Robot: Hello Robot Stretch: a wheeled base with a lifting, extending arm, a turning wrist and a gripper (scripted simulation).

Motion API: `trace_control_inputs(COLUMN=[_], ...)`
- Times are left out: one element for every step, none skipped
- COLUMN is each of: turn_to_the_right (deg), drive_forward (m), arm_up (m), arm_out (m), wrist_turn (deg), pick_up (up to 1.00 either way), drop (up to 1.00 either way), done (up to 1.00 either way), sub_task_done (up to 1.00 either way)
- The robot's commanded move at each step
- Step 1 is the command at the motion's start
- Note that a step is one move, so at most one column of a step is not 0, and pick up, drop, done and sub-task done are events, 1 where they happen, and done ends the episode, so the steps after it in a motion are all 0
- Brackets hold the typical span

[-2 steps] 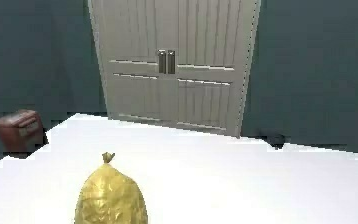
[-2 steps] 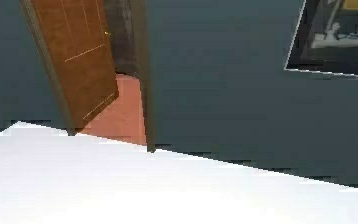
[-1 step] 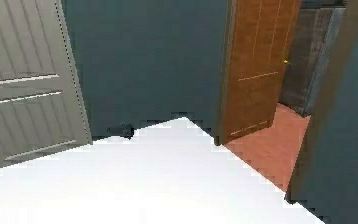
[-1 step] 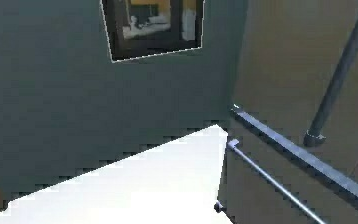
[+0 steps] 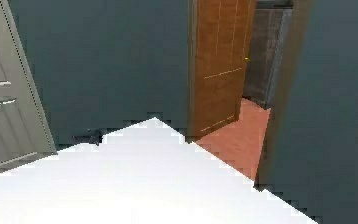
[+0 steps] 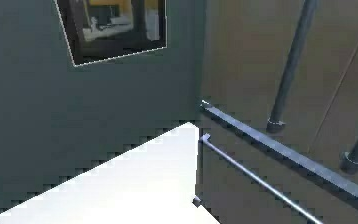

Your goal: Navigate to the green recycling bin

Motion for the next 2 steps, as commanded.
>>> trace_control_inputs(turn_to_the_right=[0.0, 3.0], drive_forward=[1.00, 0.00], arm_up=[0.00, 0.00], arm_out=[0.00, 0.00], wrist_turn=[0.0, 0.0], pick_up=[0.00, 0.00], drop=[0.00, 0.00], done=[0.00, 0.00], sub_task_done=[0.00, 0.00])
